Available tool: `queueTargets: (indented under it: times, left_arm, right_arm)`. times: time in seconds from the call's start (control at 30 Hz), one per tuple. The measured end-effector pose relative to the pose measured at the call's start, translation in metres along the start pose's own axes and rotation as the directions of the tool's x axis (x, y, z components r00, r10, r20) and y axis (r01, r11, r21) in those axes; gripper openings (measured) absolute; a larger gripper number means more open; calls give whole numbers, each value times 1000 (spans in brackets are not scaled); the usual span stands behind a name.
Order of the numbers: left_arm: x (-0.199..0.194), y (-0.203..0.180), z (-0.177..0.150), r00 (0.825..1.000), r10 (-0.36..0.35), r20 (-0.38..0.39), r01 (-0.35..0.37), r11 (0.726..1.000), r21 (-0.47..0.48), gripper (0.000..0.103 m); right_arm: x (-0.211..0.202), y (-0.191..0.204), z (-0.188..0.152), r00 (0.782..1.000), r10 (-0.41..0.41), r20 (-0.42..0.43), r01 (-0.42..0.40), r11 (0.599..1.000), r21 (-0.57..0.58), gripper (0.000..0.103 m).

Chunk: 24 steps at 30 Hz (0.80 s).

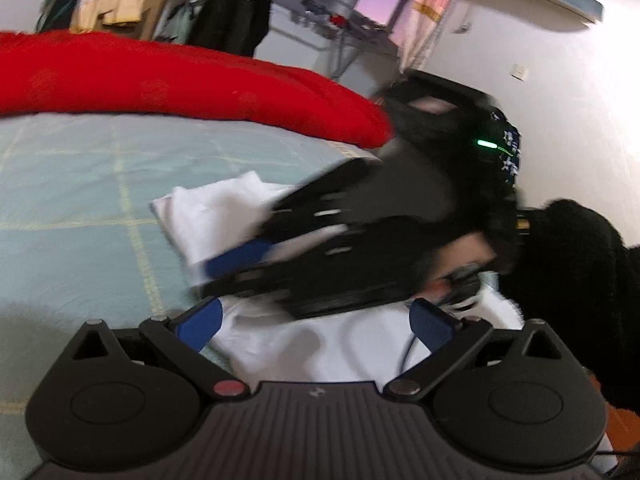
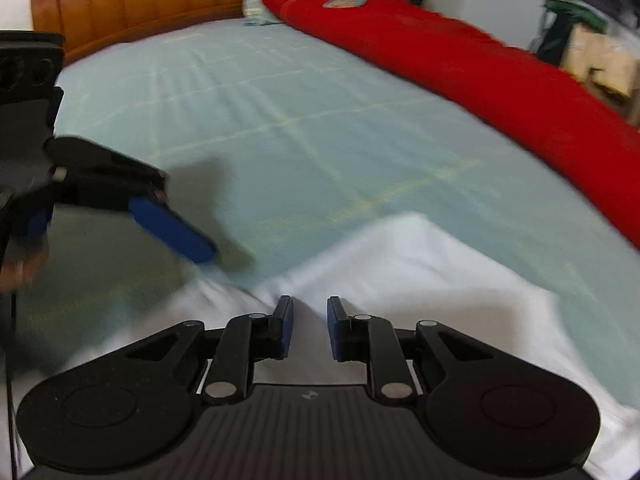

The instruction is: Fold clothes

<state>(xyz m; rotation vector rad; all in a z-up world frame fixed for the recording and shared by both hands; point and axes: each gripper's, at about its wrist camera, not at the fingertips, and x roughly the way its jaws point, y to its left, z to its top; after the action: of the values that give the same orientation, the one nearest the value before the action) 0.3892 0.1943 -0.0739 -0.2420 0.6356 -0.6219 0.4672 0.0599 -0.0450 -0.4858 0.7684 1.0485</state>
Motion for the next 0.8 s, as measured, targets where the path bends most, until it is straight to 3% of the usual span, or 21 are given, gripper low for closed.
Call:
queueTargets:
  times: [0.1,0.17,0.23,0.4,0.53,0.73,0.8]
  left_arm:
    - [-1,2,0,999,33,-3,-33,999,6,102]
    - [-2,7,1,1000,18,0,-18,1000,-26,102]
    - [-3,5,-1,1000,28,-4,-28,999,-16,102]
    - [-1,-5,-1,999,28,-16,-27,999,30,102]
    - [2,-7,-3,999,21,-29,-19,999,44,102]
    - [5,-8,-7,998,30,-51,-26,998,64,102]
    - [4,-8,-7,999,23,-44,-21,998,59,102]
  right_arm:
    - [13,7,14,999,38,22,-38,999,-4,21]
    - [9,8,19,998,45,37,-45,999,-6,21]
    - [-12,2,15,997,25,70,-26,1000,12,21]
    - [-56,-23,-8,997,-39,63,33,995,90,21]
    - [-46,-22,-23,1000,5,11,-6,995,99,21]
    - [-34,-19,-4,994,93,60,-98,990,97,22]
    - [-42,-30,3,993,58,104,-72,989,132,22]
